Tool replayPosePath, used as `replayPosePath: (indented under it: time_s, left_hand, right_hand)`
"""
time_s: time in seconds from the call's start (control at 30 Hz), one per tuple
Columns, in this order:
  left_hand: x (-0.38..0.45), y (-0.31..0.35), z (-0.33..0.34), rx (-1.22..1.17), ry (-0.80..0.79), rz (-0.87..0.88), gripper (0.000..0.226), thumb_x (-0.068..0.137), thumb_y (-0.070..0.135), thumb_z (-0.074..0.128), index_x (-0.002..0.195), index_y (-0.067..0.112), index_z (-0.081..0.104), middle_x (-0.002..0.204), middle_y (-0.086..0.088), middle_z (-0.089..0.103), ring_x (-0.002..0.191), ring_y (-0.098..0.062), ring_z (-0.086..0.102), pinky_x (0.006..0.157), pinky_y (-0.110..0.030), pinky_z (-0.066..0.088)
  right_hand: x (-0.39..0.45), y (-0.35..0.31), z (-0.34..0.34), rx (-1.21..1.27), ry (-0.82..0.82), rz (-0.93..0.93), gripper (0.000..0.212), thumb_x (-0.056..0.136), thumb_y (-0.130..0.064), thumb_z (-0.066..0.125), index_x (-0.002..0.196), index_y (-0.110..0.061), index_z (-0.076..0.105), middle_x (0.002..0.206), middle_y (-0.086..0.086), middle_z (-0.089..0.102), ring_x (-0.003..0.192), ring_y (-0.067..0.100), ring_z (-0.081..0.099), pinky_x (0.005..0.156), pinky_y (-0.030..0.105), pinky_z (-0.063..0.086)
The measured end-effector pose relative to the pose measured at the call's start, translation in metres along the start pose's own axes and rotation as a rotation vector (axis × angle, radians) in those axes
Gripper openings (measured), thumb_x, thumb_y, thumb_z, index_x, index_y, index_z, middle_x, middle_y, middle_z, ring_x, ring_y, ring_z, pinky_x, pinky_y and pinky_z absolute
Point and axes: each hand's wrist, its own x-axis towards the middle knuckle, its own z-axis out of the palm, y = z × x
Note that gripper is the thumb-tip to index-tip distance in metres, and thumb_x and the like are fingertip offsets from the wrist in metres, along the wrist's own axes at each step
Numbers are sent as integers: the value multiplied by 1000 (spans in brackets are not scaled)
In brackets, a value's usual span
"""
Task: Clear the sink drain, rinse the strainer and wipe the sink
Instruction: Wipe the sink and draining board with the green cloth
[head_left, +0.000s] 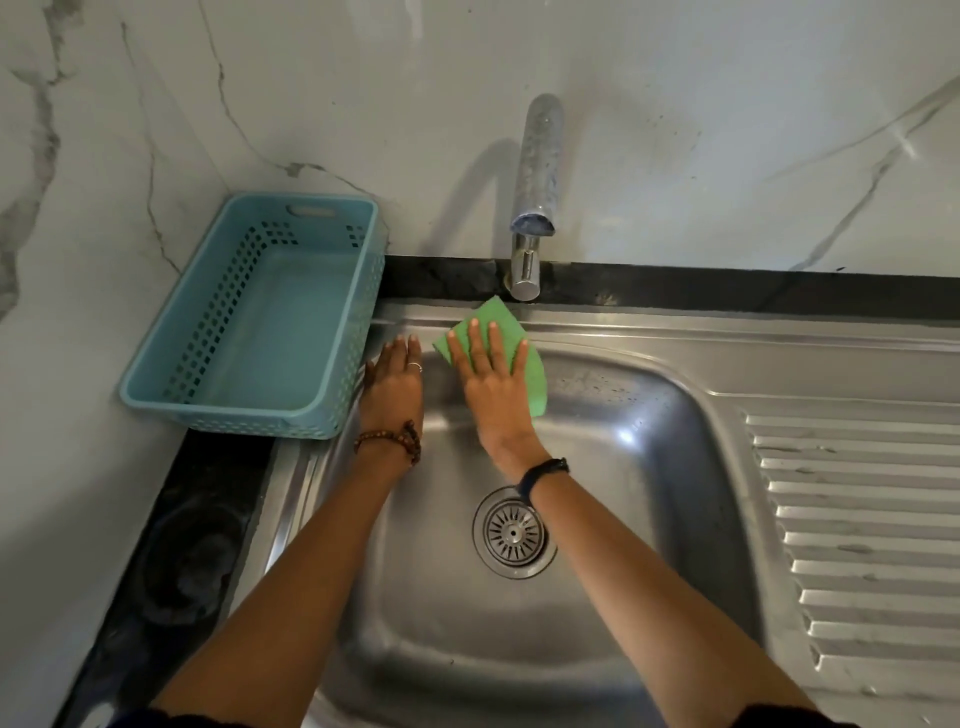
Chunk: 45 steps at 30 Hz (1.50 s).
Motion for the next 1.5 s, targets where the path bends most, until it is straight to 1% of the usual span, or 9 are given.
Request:
replayPosePath:
  time_s: [0.13,0.3,0.5,0.63,0.83,0.97,1.13,1.33,1.5]
  left_hand:
    - [-3,-1,1,36,17,5,62,88,-14,26,145,4,10,154,-14,16,142,-26,16,118,-39,14]
    - [-8,6,1,51,-32,-45,68,86,-5,37,145,6,6,155,-14,11,143,-27,11,118,-44,6]
    - [-20,42,9,-102,-18,126,78,79,-8,38,146,13,3,157,-9,5,145,-23,0,113,-34,-11]
    - [-18,84,16,-210,-46,209,78,80,-7,38,146,14,1,157,-6,0,144,-18,-5,112,-31,-12]
    - [-16,132,24,-242,-127,178,75,86,1,40,145,12,-5,157,-5,-5,144,-18,-9,116,-35,-10]
    - [-20,149,31,-228,-112,169,79,81,-8,36,145,13,-6,157,-4,-6,144,-17,-9,115,-35,-10]
    - [-28,177,38,-208,-132,158,81,80,-9,36,146,14,-5,157,-3,-7,144,-17,-10,116,-37,-8]
    - [-31,192,35,-182,-163,180,79,80,-8,35,146,16,-1,157,-3,-6,144,-18,-9,114,-36,-11]
    - [-35,218,36,-191,-176,129,76,83,-5,37,146,11,-3,157,-5,-6,144,-19,-10,115,-37,-10]
  right_hand:
    - [-23,77,-8,-128,-58,59,75,89,9,23,144,-18,-21,157,13,-15,143,38,-12,110,64,-4]
    - [-64,152,-31,-125,-135,365,83,92,-2,47,149,-18,-11,159,12,-7,145,37,-4,114,58,10]
    - [-45,123,-44,76,-130,581,78,87,6,50,150,-7,6,157,20,7,144,38,9,114,58,14]
    - [-40,104,-34,66,-105,498,79,89,3,48,148,-3,-4,156,23,0,144,40,3,115,58,11]
    - [-42,102,-17,-112,-109,-16,78,94,-8,47,148,-10,-9,158,11,-9,145,31,-12,115,54,-2]
    - [-52,147,-23,-180,-94,98,80,94,-5,44,147,-8,-15,157,14,-12,144,34,-13,113,56,0]
    - [-71,186,-42,23,-181,276,76,97,-29,44,149,-7,-7,159,13,-6,145,34,-7,116,53,7]
    - [-70,202,-67,204,-237,632,74,94,-11,49,148,3,0,157,21,3,144,38,3,115,55,15]
    - [-63,185,-59,-10,-201,172,87,88,-23,62,147,0,2,156,21,8,145,35,6,117,52,8]
